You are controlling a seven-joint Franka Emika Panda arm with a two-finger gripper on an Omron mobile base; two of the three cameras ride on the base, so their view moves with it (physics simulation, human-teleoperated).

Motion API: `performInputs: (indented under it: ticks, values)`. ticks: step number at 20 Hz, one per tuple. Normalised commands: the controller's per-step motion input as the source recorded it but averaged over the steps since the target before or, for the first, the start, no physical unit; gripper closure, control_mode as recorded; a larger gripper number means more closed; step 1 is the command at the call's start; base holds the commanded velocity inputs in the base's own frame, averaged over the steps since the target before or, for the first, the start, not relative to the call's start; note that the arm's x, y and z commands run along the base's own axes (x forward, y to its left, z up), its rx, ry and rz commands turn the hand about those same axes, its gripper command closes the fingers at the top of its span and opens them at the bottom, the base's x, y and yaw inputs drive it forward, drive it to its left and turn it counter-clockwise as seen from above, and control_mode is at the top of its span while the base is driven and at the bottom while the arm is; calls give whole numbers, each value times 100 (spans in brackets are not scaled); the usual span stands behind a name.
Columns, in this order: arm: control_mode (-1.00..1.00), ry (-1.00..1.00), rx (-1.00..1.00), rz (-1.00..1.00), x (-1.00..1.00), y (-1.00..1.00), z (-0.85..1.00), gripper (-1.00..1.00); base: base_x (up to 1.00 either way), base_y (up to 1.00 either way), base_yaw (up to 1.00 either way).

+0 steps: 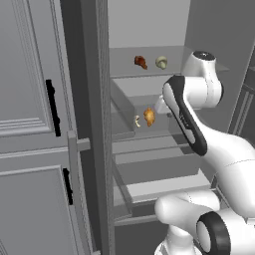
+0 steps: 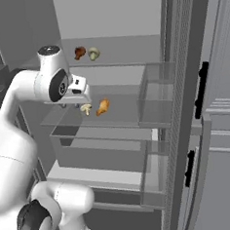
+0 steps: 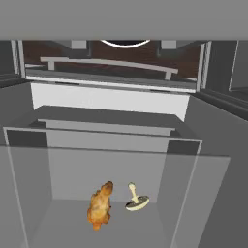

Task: Place one mushroom and one chicken drumstick in each tupperware on the nearby counter, to pack two identical lunches.

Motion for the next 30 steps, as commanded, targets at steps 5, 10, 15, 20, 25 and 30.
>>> performInputs:
  ticks: [5, 10, 15, 20, 25, 30]
  values:
    - [-100, -7, 0, -1, -18, -11, 1, -100, 0, 0, 0]
    - [-100, -40, 0, -9, -17, 0, 37, -100, 0, 0, 0]
    - [-100, -25, 0, -2, 0, 0, 64, -100, 0, 0, 0]
    - [-100, -11, 1, -7, 11, -2, 65, -100, 0, 0, 0]
    - [-100, 0, 8, -6, 15, -14, 58, -100, 0, 0, 0]
    - [-100, 0, 11, -1, 23, -20, 42, -100, 0, 0, 0]
